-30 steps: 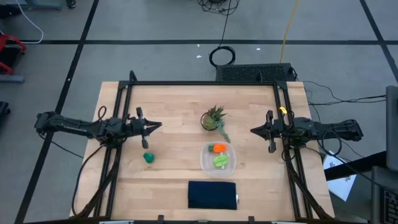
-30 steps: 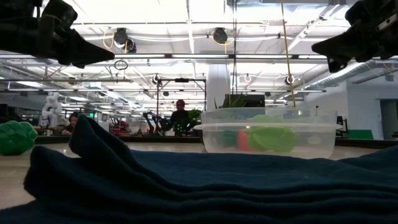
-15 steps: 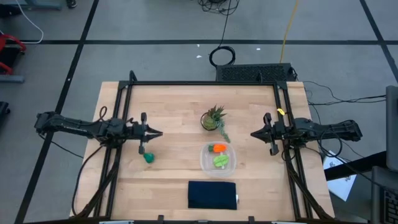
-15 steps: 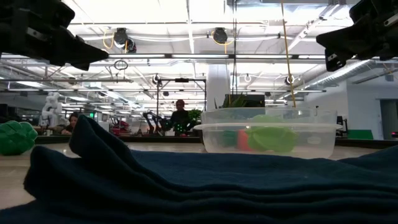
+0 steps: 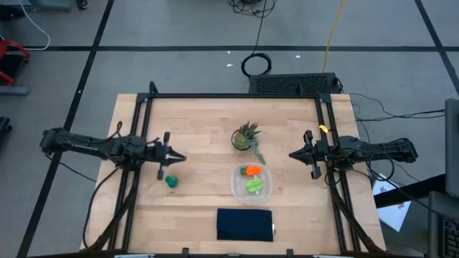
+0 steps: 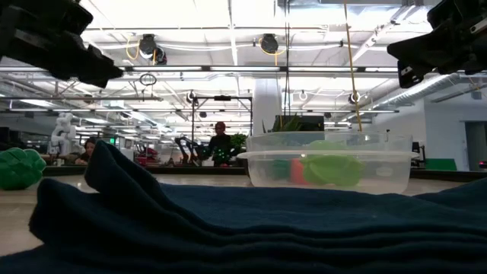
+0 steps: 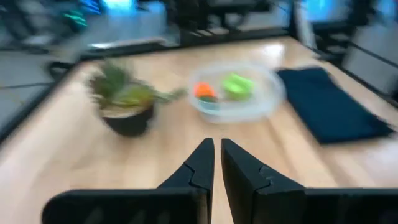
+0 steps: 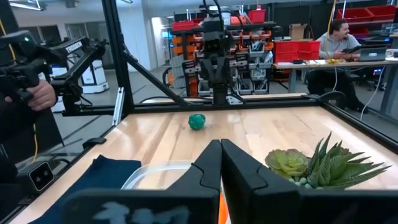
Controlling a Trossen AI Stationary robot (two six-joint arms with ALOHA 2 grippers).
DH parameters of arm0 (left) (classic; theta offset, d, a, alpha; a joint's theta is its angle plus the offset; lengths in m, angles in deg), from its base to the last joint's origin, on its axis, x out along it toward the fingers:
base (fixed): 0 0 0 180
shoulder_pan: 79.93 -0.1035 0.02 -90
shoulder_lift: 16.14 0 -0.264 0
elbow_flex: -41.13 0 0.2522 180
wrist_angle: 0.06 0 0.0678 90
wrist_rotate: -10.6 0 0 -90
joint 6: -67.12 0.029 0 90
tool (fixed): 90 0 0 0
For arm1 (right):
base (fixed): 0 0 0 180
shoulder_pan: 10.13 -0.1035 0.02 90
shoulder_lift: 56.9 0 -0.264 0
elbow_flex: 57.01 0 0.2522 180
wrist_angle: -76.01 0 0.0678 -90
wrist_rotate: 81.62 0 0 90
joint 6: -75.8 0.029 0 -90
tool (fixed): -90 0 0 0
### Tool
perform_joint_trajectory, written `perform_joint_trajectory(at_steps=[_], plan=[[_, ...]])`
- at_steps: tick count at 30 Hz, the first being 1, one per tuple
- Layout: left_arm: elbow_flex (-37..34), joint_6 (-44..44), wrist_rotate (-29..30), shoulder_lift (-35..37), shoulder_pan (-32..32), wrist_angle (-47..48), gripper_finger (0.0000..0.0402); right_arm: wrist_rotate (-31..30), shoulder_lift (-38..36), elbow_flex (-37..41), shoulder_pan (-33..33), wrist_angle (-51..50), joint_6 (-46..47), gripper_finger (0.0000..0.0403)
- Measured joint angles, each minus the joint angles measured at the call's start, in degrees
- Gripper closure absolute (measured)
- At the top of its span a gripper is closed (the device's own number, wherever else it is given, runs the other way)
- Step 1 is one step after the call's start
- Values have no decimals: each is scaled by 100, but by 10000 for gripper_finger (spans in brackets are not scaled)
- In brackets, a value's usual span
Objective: Pick and placing Produce into tupperware
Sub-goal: Put the green bell pepper into the transparent bin
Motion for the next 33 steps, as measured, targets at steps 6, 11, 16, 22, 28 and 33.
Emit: perform_joint_trajectory(at_steps=[6,11,16,22,28,33], plan=[[673,-156,-298,0,565,1231,371,0,2,1,0,-49,0,403],[1057,-777,-80,2,1013,1382,371,-57,13,86,2,-28,0,403],[1368,-1387,221,-123,1452,1632,371,-61,13,120,2,18,-2,403],[2167,-1751,1556,-721,1865,2908,371,-63,13,120,2,20,-35,403],[2992,-2344,1700,-1702,1938,4447,371,-66,13,120,2,20,-34,403],[3082,-2667,880,-2510,1963,4714,371,-66,13,120,2,17,-28,403]])
